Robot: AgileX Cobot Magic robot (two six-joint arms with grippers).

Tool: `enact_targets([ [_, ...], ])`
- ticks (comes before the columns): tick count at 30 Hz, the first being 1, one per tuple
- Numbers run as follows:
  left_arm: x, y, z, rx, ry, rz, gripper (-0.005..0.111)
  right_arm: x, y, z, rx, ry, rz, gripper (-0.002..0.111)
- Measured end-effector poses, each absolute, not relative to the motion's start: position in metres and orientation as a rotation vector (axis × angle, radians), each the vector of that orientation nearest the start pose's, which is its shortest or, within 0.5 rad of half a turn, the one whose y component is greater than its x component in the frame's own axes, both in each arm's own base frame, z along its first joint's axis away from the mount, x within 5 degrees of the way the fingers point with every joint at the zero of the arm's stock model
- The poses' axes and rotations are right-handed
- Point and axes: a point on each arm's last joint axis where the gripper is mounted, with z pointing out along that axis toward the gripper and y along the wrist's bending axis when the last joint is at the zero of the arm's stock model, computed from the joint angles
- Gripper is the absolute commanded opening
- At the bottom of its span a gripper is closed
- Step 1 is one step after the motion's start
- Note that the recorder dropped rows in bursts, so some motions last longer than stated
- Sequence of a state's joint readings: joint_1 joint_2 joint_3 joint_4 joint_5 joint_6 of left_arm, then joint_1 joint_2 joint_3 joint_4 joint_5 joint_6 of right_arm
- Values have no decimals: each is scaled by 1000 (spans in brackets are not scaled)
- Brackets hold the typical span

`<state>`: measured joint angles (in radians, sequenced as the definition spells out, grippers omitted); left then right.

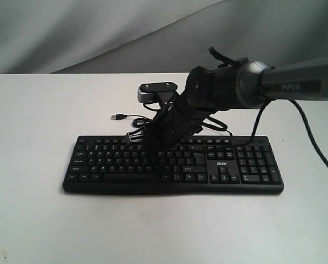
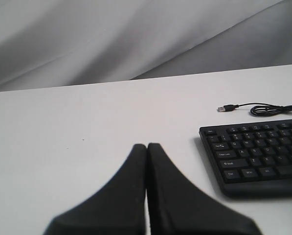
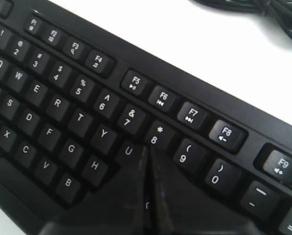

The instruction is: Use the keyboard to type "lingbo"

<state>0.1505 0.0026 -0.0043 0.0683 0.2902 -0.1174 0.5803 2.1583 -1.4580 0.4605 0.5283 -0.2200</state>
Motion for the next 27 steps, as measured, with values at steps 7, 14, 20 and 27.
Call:
enact_targets([
  [7, 54, 10, 188, -193, 1762, 89, 1, 362, 262, 132, -612, 2666, 537, 0],
  [14, 54, 10, 188, -193, 1762, 89, 1, 362, 262, 132, -612, 2666, 537, 0],
  [20, 54, 10, 188, -193, 1762, 89, 1, 362, 262, 125, -613, 2681, 532, 0],
  [27, 54, 10, 188, -193, 1762, 89, 1, 363, 263, 122, -600, 2690, 535, 0],
])
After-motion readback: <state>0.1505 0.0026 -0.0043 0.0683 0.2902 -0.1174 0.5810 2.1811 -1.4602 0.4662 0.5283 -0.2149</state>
